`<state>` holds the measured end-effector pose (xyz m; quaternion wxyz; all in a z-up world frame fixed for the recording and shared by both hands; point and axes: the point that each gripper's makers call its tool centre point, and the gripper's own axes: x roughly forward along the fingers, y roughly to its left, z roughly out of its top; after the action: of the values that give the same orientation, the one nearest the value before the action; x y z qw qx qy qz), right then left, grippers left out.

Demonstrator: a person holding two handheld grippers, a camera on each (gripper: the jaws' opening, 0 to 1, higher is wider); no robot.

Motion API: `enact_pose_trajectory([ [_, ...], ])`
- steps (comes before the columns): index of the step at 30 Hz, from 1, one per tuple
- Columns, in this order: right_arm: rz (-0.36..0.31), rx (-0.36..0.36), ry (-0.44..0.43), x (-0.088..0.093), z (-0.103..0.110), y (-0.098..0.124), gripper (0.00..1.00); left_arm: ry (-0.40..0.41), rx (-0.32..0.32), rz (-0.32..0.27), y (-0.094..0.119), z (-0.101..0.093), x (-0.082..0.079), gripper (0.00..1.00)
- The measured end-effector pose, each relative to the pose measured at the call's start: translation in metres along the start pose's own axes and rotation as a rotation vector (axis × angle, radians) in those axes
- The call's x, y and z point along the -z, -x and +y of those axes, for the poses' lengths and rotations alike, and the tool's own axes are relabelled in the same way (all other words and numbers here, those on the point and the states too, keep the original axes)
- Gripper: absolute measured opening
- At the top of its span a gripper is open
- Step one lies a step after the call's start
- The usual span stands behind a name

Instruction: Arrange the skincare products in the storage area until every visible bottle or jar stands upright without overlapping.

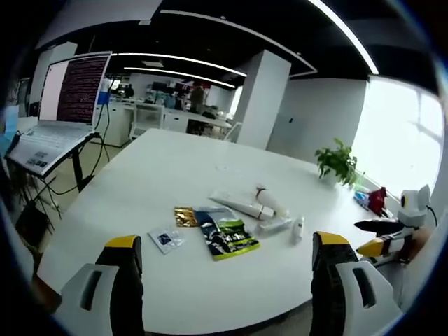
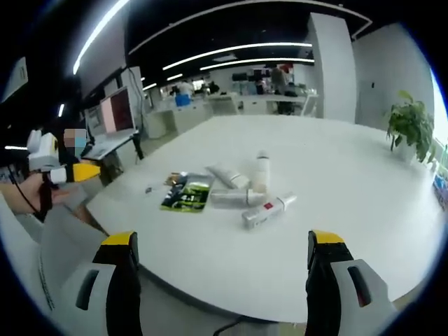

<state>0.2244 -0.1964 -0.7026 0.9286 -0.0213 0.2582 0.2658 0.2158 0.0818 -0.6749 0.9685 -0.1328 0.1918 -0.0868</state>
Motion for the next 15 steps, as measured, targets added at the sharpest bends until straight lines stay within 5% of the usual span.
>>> enact_pose_trajectory([
  [15,0.06,-0.044,0.062,-0.005,-0.014,-0.02,0.91,0.01,0.022,0.011,0.0,-0.002,0.001,0.92],
])
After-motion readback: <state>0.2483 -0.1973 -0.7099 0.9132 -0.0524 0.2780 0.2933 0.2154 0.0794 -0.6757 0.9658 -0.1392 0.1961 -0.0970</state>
